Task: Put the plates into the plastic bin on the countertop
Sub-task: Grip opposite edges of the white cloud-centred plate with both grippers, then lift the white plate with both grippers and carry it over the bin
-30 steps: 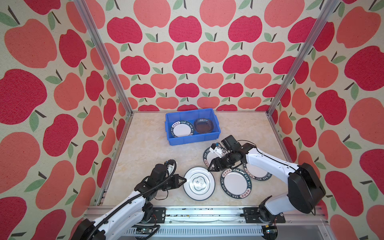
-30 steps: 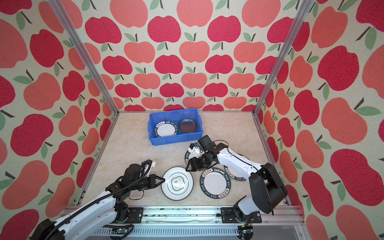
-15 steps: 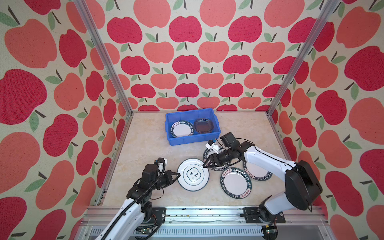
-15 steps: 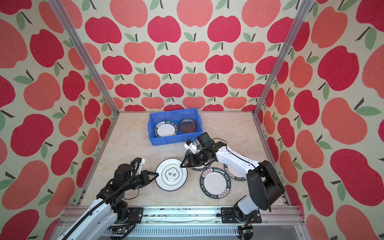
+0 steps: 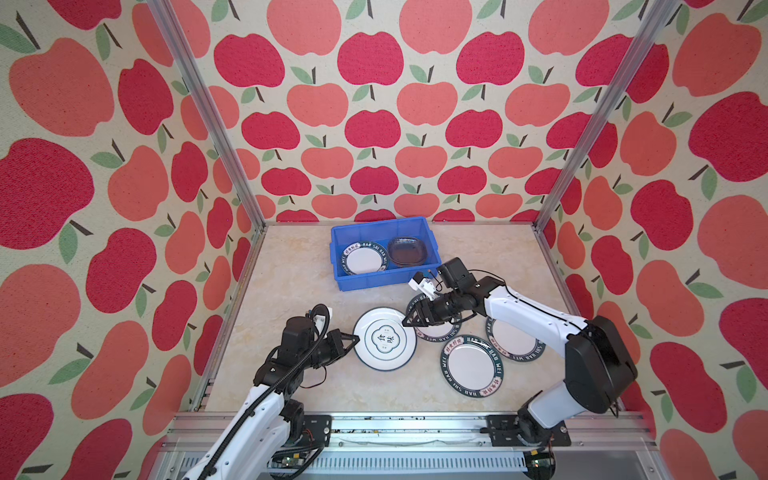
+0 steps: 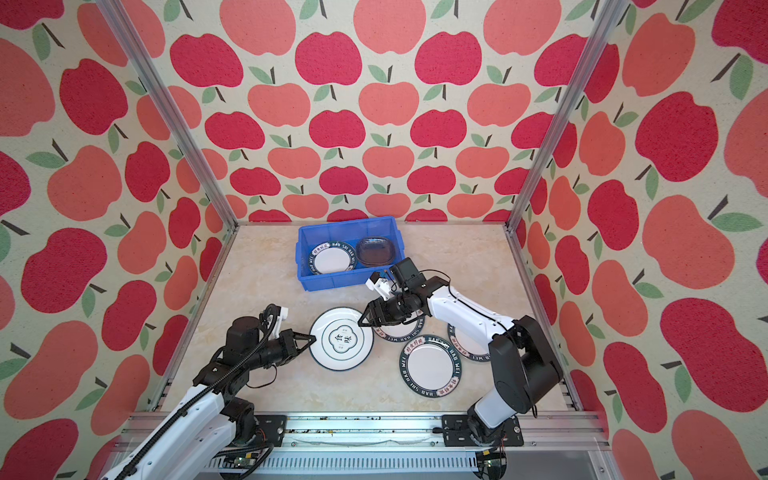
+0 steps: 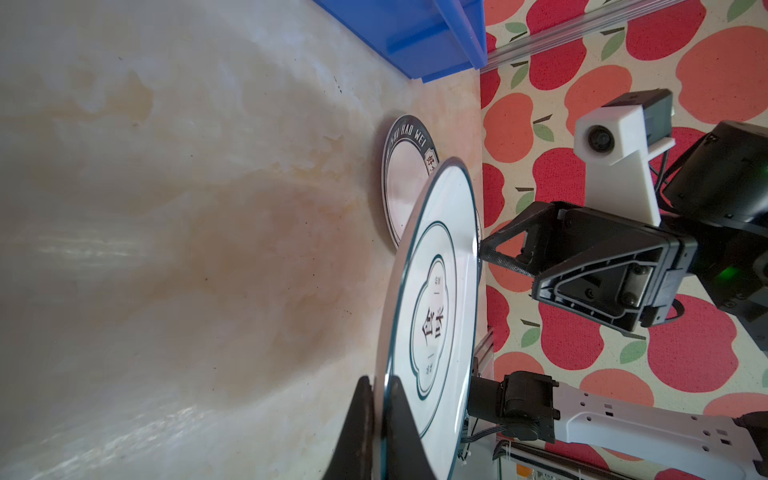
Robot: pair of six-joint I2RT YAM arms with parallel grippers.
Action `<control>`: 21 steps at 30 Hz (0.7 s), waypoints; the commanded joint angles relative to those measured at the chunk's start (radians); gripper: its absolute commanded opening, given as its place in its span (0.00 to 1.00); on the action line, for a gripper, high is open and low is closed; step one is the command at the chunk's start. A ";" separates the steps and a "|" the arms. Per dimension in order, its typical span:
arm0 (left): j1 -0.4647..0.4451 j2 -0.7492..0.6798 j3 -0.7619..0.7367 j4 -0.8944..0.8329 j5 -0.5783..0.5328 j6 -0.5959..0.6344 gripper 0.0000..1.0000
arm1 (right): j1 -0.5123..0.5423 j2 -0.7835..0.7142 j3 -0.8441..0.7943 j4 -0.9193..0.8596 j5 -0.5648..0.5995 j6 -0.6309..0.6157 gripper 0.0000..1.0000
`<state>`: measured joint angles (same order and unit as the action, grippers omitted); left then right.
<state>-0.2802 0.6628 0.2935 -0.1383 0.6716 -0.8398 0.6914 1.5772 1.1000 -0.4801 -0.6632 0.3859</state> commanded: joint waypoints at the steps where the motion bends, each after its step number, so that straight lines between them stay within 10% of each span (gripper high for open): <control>1: 0.012 0.004 0.065 0.049 0.070 0.015 0.00 | -0.006 0.023 0.036 -0.051 0.031 -0.030 0.59; 7: 0.029 0.074 0.102 0.086 0.090 0.020 0.00 | -0.005 0.076 0.066 0.000 -0.043 0.010 0.50; 10: 0.035 0.125 0.129 0.098 0.090 0.040 0.00 | -0.010 0.088 0.088 0.047 -0.067 0.045 0.00; 15: 0.071 0.251 0.206 0.104 0.086 0.073 0.00 | -0.026 0.129 0.185 0.033 -0.070 0.051 0.00; 17: 0.091 0.307 0.255 0.082 0.075 0.093 0.32 | -0.037 0.147 0.240 0.032 -0.067 0.064 0.00; 19: 0.112 0.349 0.316 0.056 0.038 0.113 1.00 | -0.054 0.175 0.318 0.029 -0.054 0.080 0.00; 21: 0.128 0.371 0.372 0.024 -0.034 0.138 0.99 | -0.071 0.209 0.395 0.027 -0.037 0.104 0.00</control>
<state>-0.1734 1.0180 0.5869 -0.0860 0.7074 -0.7551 0.6395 1.7584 1.3983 -0.4717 -0.7277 0.4541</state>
